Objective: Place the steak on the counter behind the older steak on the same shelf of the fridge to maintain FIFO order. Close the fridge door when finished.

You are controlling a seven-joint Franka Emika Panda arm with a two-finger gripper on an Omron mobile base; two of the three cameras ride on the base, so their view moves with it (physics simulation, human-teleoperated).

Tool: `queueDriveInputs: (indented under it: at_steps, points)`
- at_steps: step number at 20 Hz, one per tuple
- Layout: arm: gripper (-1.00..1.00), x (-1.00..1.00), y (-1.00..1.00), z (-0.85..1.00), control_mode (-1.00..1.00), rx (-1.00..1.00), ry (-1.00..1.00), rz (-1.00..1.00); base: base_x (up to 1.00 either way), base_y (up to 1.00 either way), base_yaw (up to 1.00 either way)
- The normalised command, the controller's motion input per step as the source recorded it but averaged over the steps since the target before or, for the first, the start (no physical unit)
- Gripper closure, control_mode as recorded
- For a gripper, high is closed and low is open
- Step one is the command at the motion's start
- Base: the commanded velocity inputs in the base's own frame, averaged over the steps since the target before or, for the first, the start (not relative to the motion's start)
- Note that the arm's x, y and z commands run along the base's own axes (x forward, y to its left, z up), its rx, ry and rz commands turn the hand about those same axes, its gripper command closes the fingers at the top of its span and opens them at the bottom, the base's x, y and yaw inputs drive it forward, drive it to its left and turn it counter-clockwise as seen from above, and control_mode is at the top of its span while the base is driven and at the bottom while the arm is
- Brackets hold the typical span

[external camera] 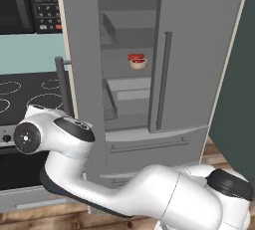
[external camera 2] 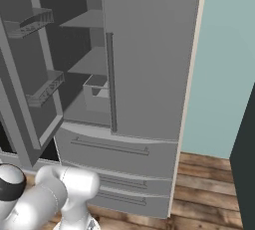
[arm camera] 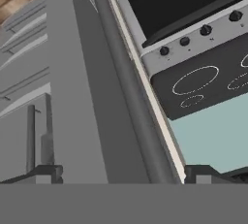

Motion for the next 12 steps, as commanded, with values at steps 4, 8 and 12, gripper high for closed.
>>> queueDriveInputs:
  at_steps: [4,8,12]
  points:
    - [-1.00,0.44,0.00,-0.08,-1.00,0.00,-0.02,-0.04,0.00,0.00,0.00]
    - [-1.00,0.16,0.00,-0.05,-1.00,-0.01,-0.07,-0.06,0.00,0.00,0.00]
    - [-1.00,0.07,0.00,-0.02,-1.00,-0.01,-0.08,-0.06,0.00,0.00,0.00]
